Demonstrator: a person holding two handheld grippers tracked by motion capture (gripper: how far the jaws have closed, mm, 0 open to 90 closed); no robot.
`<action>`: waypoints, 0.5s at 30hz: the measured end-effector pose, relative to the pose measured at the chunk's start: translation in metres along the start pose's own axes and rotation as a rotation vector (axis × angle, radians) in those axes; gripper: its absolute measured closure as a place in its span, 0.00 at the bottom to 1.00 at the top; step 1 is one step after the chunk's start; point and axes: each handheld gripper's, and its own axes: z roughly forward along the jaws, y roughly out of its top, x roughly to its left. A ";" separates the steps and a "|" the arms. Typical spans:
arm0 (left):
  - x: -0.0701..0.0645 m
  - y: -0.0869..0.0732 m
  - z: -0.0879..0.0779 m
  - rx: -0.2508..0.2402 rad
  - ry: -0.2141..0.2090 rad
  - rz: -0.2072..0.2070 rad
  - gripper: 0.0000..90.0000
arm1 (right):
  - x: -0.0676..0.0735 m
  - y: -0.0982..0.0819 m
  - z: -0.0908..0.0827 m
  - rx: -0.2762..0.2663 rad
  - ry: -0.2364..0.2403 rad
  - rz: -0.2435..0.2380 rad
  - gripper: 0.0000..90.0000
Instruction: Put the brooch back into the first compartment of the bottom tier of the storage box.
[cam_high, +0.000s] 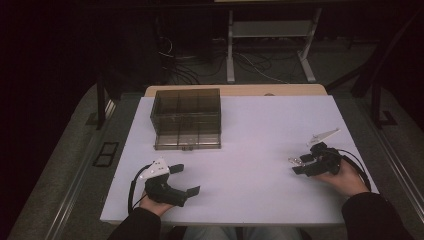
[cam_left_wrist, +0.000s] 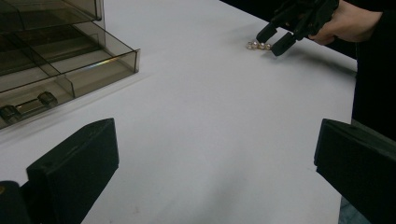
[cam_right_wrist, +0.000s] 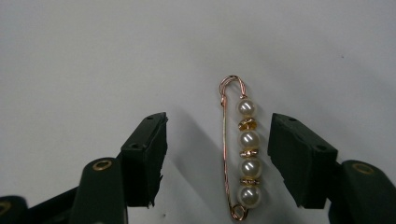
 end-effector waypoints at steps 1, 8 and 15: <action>0.000 0.000 0.000 0.000 0.000 0.000 0.00 | 0.000 0.000 0.000 0.000 0.000 0.000 0.42; 0.000 0.000 0.000 0.000 -0.001 0.000 0.00 | 0.000 0.000 0.000 0.001 -0.032 -0.003 0.52; 0.000 0.000 0.001 0.004 -0.001 -0.003 0.00 | 0.000 0.000 0.000 -0.010 -0.074 -0.027 0.64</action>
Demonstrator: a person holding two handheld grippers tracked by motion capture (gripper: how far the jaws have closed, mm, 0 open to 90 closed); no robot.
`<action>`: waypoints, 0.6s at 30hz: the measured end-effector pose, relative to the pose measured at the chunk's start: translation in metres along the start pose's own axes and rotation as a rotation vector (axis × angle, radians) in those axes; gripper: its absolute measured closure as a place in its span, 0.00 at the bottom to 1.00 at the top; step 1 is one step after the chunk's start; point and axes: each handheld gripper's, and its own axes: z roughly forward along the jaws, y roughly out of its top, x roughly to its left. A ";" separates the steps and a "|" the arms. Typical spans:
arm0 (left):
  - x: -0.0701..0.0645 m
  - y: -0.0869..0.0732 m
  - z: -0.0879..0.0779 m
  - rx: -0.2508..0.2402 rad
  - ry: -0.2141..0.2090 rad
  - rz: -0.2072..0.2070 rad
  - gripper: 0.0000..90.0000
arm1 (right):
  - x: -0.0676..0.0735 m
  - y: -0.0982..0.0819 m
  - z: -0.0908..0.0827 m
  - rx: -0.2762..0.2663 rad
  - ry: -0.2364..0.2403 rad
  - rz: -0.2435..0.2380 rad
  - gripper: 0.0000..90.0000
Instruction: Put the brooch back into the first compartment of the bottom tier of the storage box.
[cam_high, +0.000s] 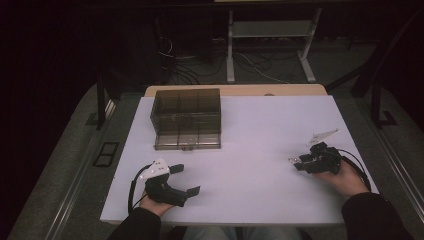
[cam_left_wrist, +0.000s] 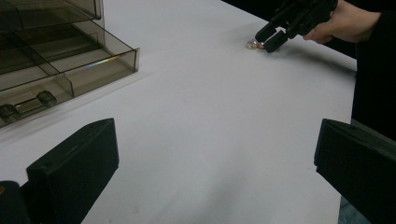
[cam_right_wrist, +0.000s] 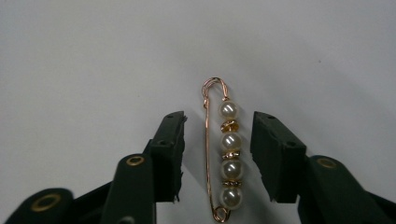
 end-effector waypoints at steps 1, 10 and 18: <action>0.000 0.000 0.000 0.000 0.000 0.001 0.00 | 0.000 0.000 0.000 0.000 0.000 0.000 0.64; 0.000 0.000 0.000 0.000 0.001 0.000 0.00 | 0.003 0.001 0.001 0.016 -0.040 -0.025 0.71; 0.000 0.000 0.000 0.000 0.001 0.001 0.00 | 0.005 0.002 0.002 0.028 -0.040 -0.034 0.78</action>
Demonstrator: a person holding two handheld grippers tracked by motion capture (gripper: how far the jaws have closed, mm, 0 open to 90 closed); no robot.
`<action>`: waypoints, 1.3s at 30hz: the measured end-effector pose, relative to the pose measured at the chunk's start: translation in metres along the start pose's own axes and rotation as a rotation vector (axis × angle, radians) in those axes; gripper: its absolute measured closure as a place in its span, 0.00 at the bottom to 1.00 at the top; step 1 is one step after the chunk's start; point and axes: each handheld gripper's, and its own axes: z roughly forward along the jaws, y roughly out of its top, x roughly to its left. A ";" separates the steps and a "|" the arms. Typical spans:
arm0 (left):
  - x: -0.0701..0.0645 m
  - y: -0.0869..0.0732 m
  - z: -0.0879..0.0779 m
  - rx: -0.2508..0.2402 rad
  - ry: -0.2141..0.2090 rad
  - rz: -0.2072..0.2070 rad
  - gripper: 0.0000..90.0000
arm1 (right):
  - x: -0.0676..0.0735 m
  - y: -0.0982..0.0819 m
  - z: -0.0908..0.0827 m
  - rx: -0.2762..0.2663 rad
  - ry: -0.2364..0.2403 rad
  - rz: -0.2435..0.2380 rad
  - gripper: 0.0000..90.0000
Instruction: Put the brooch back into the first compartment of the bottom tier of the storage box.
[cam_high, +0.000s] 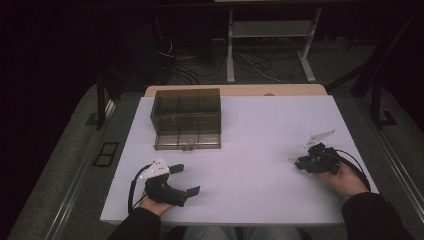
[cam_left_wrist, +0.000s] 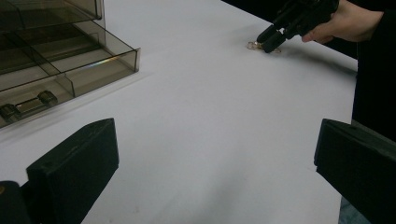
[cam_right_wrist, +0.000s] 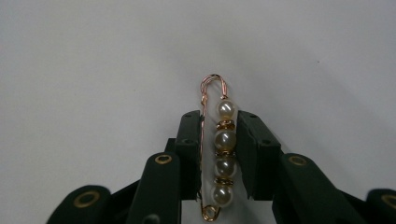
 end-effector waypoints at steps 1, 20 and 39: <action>0.000 0.000 0.000 0.000 0.000 0.000 0.00 | 0.000 0.000 0.000 0.004 0.003 -0.002 0.78; 0.000 0.000 0.000 -0.004 0.003 -0.001 0.00 | -0.008 0.004 -0.001 0.030 0.070 0.092 0.88; 0.000 0.000 -0.002 -0.006 0.005 -0.001 0.00 | -0.013 0.022 -0.026 -0.073 0.104 0.133 0.88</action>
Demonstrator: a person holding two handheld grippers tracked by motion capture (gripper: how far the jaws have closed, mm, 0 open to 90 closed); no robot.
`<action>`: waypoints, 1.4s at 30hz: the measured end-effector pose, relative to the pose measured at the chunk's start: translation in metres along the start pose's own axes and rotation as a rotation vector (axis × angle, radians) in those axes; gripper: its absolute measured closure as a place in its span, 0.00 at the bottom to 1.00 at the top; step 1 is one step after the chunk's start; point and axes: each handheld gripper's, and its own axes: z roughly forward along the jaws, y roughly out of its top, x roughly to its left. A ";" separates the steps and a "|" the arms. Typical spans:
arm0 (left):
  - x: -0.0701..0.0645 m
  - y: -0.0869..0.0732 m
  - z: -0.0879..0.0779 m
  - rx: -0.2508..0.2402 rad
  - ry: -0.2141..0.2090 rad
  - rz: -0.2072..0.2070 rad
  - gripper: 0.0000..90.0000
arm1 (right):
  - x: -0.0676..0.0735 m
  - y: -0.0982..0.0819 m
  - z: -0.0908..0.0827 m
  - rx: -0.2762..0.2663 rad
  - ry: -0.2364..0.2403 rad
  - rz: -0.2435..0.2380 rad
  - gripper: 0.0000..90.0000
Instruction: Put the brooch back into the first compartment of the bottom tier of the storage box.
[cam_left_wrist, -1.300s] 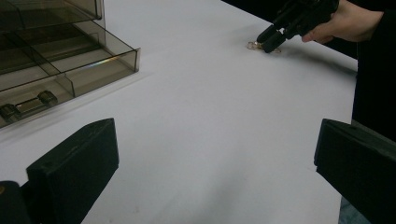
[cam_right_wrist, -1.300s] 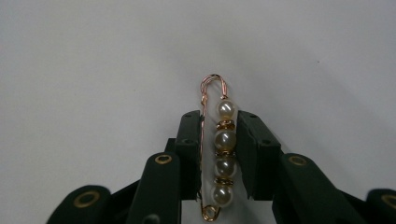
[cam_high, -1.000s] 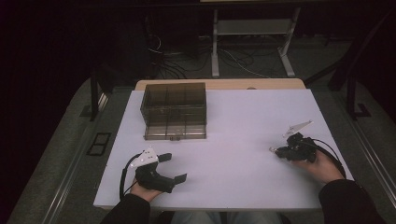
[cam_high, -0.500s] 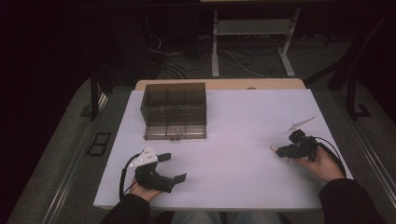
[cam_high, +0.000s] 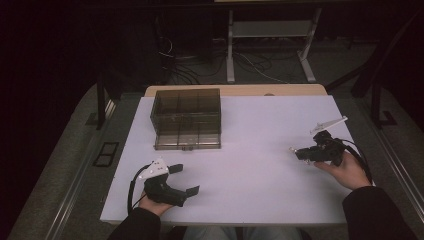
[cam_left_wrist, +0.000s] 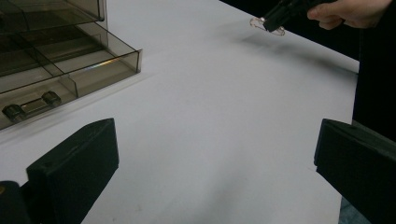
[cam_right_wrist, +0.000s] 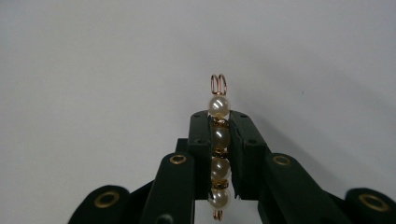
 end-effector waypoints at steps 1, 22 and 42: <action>0.000 0.000 0.000 0.000 0.000 0.000 0.00 | 0.000 0.001 -0.001 -0.001 0.000 -0.002 0.88; 0.000 0.000 -0.001 -0.002 -0.002 0.002 0.00 | 0.014 0.033 -0.005 -0.037 0.019 -0.045 0.88; 0.000 0.000 -0.002 -0.013 -0.001 -0.007 0.00 | 0.033 0.069 0.001 -0.077 0.053 -0.092 0.88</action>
